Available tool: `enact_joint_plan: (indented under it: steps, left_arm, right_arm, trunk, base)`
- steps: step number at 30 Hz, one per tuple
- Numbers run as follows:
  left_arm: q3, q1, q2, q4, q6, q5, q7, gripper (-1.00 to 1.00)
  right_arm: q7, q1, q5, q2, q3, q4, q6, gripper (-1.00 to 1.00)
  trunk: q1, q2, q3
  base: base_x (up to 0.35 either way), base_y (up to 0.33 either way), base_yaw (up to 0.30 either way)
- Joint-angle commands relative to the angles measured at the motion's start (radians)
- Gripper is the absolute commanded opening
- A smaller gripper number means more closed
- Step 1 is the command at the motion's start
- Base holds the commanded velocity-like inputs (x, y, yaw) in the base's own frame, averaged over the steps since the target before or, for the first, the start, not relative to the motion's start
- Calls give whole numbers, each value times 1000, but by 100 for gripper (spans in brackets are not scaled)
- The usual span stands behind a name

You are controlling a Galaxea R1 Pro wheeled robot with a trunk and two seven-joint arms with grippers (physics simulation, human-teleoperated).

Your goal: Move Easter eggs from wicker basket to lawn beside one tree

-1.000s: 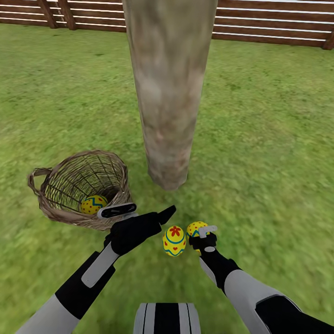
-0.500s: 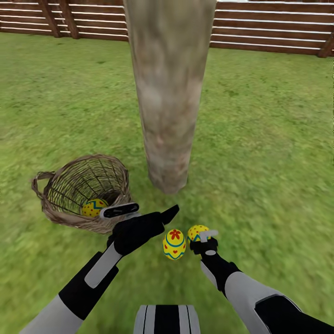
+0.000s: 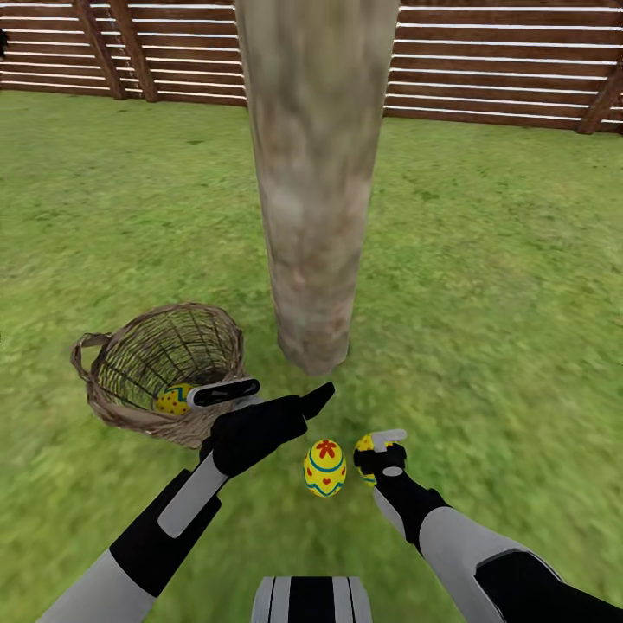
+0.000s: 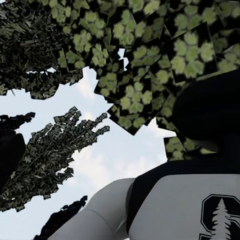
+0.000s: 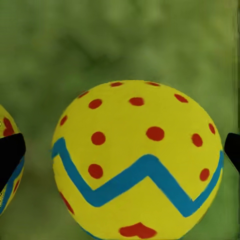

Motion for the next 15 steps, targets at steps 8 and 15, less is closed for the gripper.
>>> enact_joint_plan:
  steps: [8,15]
  left_arm:
    - [-3,-1,1,0,10,7,-1,100]
    - [-3,-1,1,0,10,7,-1,100]
  right_arm:
    - [-4,-1,-4,0,6,1,-3,100]
    - [-2,-1,-4,0,6,0,-4,100]
  trunk:
    - [-4,2,30]
    - [-7,3,58]
  base:
    - [0,0,0]
    - [0,0,0]
